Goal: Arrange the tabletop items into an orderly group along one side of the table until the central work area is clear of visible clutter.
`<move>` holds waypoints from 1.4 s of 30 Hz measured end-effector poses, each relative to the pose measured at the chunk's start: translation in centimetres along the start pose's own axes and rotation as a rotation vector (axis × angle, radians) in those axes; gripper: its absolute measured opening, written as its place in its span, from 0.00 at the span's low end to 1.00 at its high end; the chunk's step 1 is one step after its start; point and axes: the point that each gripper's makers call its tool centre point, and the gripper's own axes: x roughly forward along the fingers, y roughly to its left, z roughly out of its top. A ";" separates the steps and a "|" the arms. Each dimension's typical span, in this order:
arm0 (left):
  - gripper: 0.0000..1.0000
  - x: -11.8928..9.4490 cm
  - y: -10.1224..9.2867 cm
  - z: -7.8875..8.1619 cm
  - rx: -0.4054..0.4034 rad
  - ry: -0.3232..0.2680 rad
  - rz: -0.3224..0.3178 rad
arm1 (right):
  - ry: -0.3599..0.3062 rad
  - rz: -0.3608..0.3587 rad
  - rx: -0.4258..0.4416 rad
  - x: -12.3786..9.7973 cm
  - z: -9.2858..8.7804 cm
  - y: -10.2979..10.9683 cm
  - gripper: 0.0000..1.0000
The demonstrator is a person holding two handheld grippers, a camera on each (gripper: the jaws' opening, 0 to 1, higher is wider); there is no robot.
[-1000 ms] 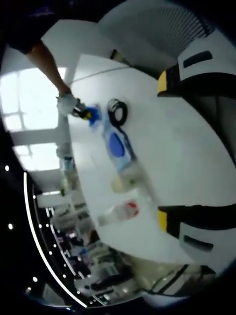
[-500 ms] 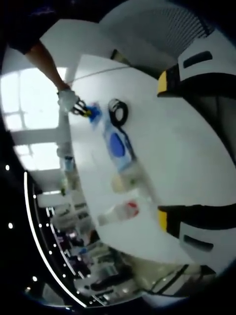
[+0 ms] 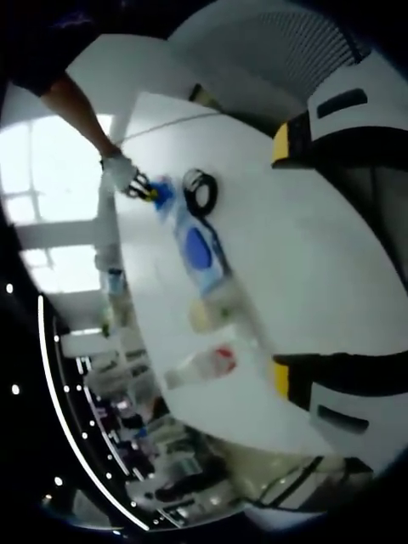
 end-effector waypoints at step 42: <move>0.86 -0.1 0.2 0.1 0.004 -0.001 0.003 | -0.037 -0.084 0.280 -1.0 1.3 -0.7 0.34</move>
